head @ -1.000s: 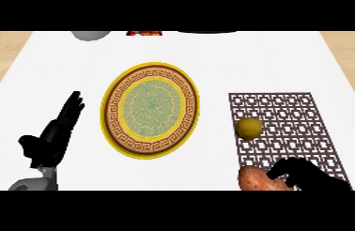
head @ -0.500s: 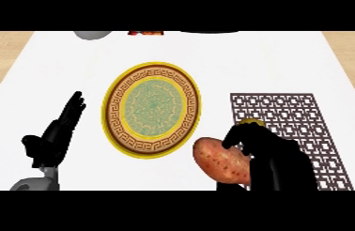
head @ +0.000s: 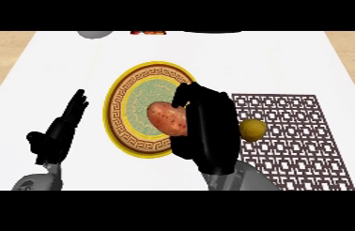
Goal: Pick the sweet potato from the placemat and place it in the plate
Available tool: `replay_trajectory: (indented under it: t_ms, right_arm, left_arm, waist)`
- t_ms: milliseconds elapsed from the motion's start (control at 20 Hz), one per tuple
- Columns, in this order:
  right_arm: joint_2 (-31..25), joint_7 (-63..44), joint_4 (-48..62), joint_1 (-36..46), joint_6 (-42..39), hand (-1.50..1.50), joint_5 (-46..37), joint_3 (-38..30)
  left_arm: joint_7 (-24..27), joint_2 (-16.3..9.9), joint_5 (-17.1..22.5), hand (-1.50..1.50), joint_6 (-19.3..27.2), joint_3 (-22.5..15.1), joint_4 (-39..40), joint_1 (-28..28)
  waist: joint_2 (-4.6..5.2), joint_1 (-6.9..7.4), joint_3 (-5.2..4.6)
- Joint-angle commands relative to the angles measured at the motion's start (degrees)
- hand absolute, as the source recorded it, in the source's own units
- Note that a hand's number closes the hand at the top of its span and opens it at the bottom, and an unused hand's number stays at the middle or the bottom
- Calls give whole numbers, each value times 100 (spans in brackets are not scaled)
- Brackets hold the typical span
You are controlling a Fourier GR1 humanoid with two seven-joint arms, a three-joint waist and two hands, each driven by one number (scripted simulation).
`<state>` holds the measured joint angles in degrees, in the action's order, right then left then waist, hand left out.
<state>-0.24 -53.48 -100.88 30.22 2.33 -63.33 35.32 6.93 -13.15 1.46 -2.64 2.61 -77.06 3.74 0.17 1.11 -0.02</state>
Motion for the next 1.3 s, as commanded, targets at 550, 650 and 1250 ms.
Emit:
replay_trajectory:
  t_ms: [550, 650, 1250]
  right_arm:
    - [24, -756, 3381, 1670, 3734, -150, 1529, 744]
    - [23, -1193, 3884, 2387, 3545, -150, 1775, 792]
    - [23, -278, 3830, 2086, 5626, -150, 2624, 213]
  left_arm:
    - [11, 139, -162, 0, -66, -122, 230, 282]
    - [-101, 122, -107, 0, -80, -83, 96, 296]
    - [59, 205, -141, 0, 18, -12, 165, 199]
  waist:
    - [43, 192, 1]
    - [34, 235, -3]
    - [-5, 37, 8]
